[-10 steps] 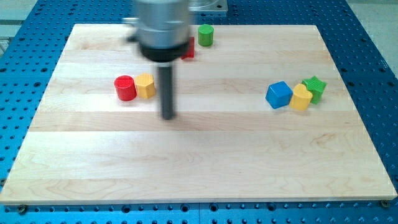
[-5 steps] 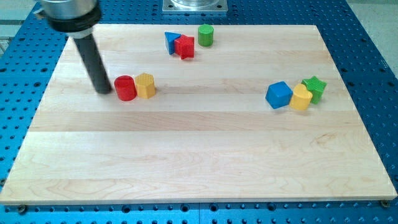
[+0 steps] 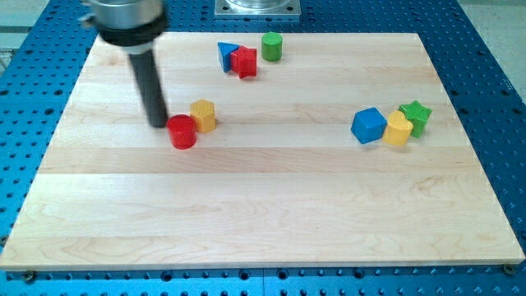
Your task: Push the hexagon closely to the cube
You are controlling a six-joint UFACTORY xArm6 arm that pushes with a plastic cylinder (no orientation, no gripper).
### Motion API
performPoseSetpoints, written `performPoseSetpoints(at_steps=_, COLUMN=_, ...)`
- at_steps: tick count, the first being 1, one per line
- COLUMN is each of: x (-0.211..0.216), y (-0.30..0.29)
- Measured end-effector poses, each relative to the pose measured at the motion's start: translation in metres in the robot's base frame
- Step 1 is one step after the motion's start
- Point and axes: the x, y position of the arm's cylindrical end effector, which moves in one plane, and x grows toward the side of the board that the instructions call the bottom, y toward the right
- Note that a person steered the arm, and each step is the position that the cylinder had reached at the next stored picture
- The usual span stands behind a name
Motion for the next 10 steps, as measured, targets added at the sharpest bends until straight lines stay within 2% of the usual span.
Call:
performPoseSetpoints(at_steps=1, x=0.011, y=0.04)
performPoseSetpoints(at_steps=3, x=-0.011, y=0.209)
performPoseSetpoints(at_steps=4, x=-0.017, y=0.178)
performPoseSetpoints(at_steps=6, x=-0.035, y=0.28)
performPoseSetpoints(at_steps=7, x=-0.041, y=0.209)
performPoseSetpoints(at_steps=8, x=0.007, y=0.233)
performPoseSetpoints(at_steps=9, x=-0.001, y=0.275)
performPoseSetpoints(at_steps=10, x=-0.03, y=0.309)
